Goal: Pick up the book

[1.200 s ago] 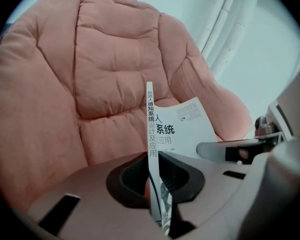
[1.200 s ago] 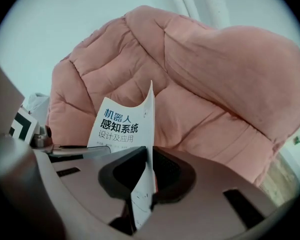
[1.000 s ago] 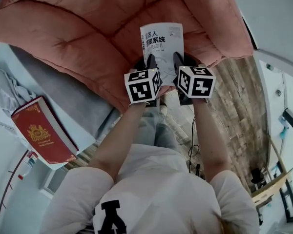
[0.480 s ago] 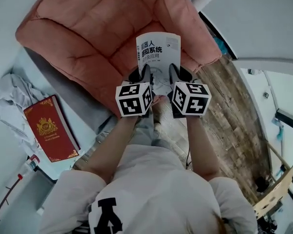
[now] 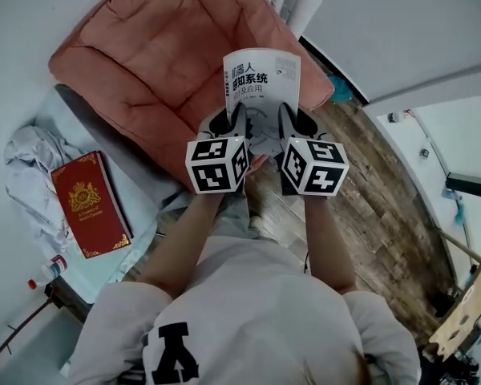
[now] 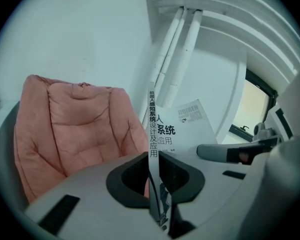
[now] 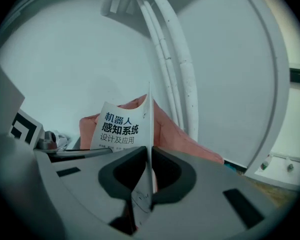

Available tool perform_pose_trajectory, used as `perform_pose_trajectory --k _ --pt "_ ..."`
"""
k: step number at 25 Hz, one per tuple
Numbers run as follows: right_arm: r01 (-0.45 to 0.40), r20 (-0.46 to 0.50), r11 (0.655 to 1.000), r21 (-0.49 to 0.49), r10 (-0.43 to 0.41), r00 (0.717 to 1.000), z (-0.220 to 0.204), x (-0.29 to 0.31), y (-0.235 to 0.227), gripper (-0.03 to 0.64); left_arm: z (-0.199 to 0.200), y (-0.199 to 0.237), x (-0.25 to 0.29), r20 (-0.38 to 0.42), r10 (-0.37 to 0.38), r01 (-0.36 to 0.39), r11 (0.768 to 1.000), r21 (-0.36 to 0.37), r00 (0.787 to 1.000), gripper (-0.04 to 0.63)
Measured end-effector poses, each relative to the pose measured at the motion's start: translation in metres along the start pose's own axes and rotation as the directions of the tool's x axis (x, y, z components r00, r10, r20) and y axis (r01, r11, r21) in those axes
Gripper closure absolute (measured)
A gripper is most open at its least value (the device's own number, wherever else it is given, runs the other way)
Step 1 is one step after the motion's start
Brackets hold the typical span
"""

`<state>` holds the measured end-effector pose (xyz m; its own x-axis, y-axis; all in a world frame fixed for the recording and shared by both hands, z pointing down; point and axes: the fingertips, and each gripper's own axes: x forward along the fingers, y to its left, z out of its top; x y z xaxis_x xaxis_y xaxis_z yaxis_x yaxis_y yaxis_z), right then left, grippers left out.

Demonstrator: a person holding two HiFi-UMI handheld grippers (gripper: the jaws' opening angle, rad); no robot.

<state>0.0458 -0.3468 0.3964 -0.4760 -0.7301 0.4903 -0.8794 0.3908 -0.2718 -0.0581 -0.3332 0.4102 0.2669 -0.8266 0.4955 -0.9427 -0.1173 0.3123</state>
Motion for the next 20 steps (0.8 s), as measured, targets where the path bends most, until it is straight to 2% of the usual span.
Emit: perform_pose_trajectory --k 6,12,16,20 --pt "0.028 0.163 0.999 -0.023 -0.024 0.986 0.041 -0.06 0.007 0.557 0.04 -0.041 -0.041 0.122 -0.08 0.074 0.996 0.052 0.989 0.548" --pt "0.069 0.272 0.995 -0.071 -0.047 0.961 0.072 -0.113 0.019 0.557 0.067 -0.075 -0.08 0.214 -0.135 0.116 0.988 0.099 0.968 0.548" --pt "0.074 0.346 0.995 -0.072 -0.044 0.937 0.09 -0.152 0.028 0.557 0.087 -0.098 -0.112 0.28 -0.164 0.125 0.98 0.152 0.946 0.548" --pt "0.082 0.429 0.993 -0.083 -0.039 0.903 0.108 -0.194 0.036 0.557 0.105 -0.123 -0.144 0.345 -0.21 0.143 0.967 0.21 0.915 0.548"
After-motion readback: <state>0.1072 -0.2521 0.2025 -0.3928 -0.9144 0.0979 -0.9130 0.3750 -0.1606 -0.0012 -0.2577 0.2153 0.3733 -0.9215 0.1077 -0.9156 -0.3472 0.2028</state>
